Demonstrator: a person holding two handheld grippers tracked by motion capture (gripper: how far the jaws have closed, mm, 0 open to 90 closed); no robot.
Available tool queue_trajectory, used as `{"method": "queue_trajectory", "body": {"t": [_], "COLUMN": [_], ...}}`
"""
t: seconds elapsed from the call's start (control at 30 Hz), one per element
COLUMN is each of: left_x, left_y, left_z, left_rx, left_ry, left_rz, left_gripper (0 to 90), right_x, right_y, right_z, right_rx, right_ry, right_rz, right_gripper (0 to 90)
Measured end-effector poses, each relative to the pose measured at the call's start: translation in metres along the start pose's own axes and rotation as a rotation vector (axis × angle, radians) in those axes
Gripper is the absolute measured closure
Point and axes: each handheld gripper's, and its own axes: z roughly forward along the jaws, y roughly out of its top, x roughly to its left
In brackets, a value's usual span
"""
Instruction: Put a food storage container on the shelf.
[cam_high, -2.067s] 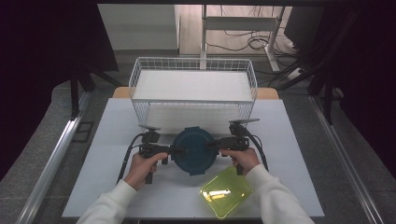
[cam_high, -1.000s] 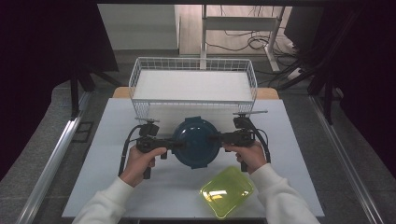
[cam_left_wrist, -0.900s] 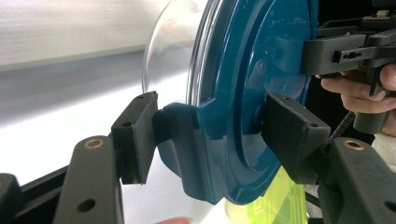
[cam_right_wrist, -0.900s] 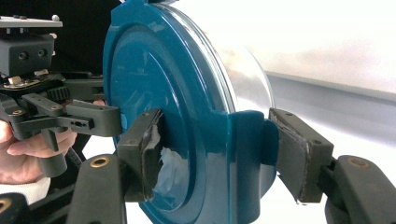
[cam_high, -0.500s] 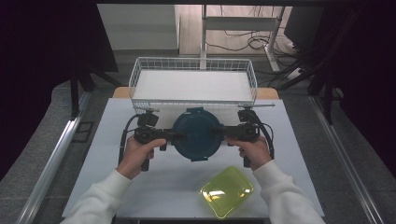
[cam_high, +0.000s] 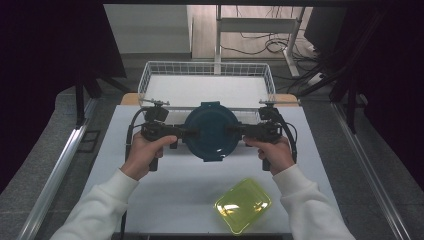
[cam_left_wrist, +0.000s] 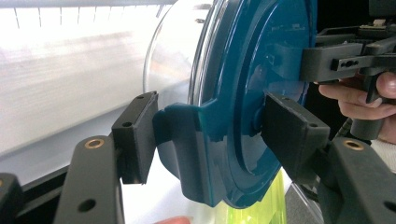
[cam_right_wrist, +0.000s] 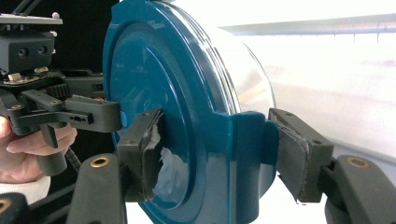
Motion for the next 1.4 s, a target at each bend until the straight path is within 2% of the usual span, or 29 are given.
{"method": "queue_trajectory", "body": {"t": [0.27,0.57,0.73,0.97,1.4], "left_x": [-0.004,-0.008,-0.009,-0.014,-0.008], "left_y": [0.014,0.037,0.045,0.061,0.085], "left_z": [-0.007,-0.014,-0.017,-0.022,-0.023], "left_rx": [-0.014,-0.027,-0.039,-0.05,-0.06], "left_ry": [0.006,0.007,0.004,0.017,0.007], "left_rz": [0.021,0.052,0.051,0.071,0.074], "left_gripper": [38.3,38.3,38.4,38.4,38.4], "right_x": [0.006,0.012,0.016,0.018,0.018], "right_y": [0.013,0.032,0.042,0.055,0.081], "right_z": [-0.005,-0.01,-0.013,-0.016,-0.015], "right_rx": [-0.018,-0.039,-0.05,-0.064,-0.068], "right_ry": [0.0,0.002,-0.003,0.005,-0.008], "right_rz": [-0.006,-0.014,-0.024,-0.026,-0.041], "right_gripper": [37.3,37.3,37.3,37.2,37.2]}}
